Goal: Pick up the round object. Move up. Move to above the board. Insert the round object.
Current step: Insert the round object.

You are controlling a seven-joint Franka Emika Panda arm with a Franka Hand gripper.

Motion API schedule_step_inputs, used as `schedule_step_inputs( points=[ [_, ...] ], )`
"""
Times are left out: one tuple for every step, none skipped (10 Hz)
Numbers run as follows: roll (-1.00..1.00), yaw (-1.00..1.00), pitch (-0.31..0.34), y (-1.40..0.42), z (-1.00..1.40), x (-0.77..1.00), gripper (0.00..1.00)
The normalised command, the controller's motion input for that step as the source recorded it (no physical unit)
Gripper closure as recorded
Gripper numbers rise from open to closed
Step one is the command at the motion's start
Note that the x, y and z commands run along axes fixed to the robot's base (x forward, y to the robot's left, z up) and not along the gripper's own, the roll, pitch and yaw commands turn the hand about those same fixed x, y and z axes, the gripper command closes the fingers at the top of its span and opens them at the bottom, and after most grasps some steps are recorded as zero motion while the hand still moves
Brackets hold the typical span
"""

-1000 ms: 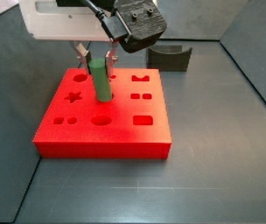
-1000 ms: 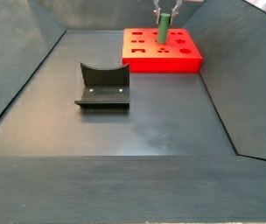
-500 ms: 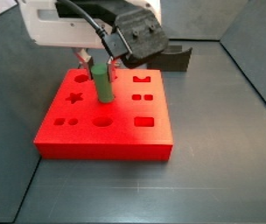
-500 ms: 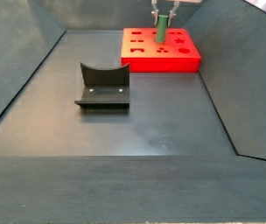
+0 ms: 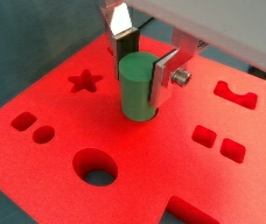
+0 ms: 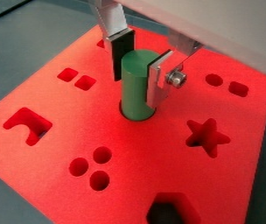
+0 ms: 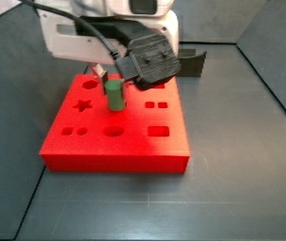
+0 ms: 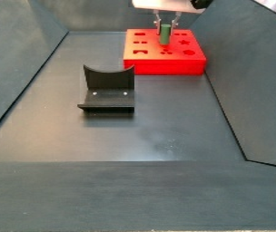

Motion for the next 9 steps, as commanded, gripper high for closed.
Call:
schedule_step_inputs(
  points=[
    [0.06, 0.13, -0.246, -0.21, -0.75, -0.06, 1.00],
    [-0.02, 0.00, -0.099, 0.00, -0.13, 0.00, 1.00],
    [0.01, 0.00, 0.000, 0.00, 0.00, 0.00, 1.00],
    [0.00, 0.00, -0.010, 0.00, 0.00, 0.00, 1.00],
    [0.00, 0.11, -0.051, -0.17, -0.05, 0.00, 1.00],
    [0.07, 0.16, -0.096, -0.47, -0.18, -0.23, 1.00],
    [0.09, 0.15, -0.081, -0.43, -0.19, -0.07, 1.00],
    [0.00, 0.02, 0.000, 0.00, 0.00, 0.00, 1.00],
    [0.04, 0.00, -0.004, 0.00, -0.02, -0.03, 1.00]
  ],
)
